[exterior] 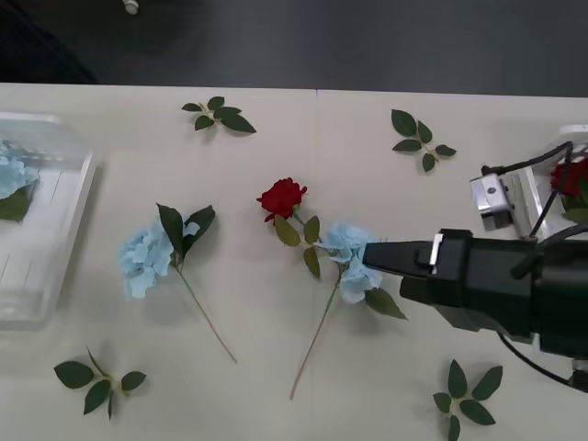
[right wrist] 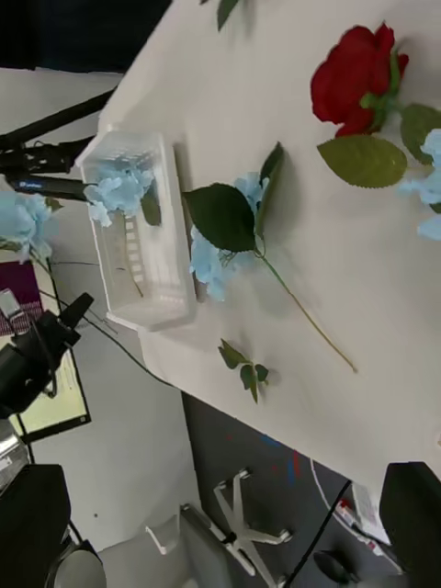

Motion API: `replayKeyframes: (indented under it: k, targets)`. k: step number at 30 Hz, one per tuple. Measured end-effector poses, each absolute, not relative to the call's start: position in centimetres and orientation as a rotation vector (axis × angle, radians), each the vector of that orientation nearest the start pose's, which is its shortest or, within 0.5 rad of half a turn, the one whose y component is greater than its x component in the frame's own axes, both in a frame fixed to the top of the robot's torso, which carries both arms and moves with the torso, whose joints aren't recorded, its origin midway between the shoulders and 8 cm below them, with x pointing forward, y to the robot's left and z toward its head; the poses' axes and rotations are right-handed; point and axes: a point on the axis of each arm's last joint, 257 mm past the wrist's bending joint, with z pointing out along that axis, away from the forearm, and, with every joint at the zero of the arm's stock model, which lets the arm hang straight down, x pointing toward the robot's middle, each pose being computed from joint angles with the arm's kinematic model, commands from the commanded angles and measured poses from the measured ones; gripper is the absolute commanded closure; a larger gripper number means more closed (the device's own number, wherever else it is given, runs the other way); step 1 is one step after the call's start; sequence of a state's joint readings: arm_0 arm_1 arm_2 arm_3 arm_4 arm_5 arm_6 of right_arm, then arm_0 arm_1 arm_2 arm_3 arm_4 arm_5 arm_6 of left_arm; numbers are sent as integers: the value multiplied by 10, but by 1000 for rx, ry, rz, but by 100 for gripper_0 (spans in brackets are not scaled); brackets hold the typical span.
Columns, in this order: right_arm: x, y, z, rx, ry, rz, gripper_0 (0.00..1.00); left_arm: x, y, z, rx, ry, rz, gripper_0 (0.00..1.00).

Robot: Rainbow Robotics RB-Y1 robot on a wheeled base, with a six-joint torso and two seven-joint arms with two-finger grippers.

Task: Put the red flowers into the right box and the blue flowers into the left box

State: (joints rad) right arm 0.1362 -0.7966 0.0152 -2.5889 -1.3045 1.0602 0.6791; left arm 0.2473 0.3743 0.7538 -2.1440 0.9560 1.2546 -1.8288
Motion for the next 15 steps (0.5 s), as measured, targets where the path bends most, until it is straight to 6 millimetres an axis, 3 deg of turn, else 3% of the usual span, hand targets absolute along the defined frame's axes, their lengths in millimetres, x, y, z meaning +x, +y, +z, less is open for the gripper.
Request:
replayKeyframes:
  k: [8, 15]
  targets:
    - [294, -55, -145, 275, 2420, 1252, 0, 360, 487, -215, -328, 2201, -51, 98]
    - [307, -51, -169, 413, 2417, 1164, 0, 385, 509, -233, -410, 2214, -54, 98]
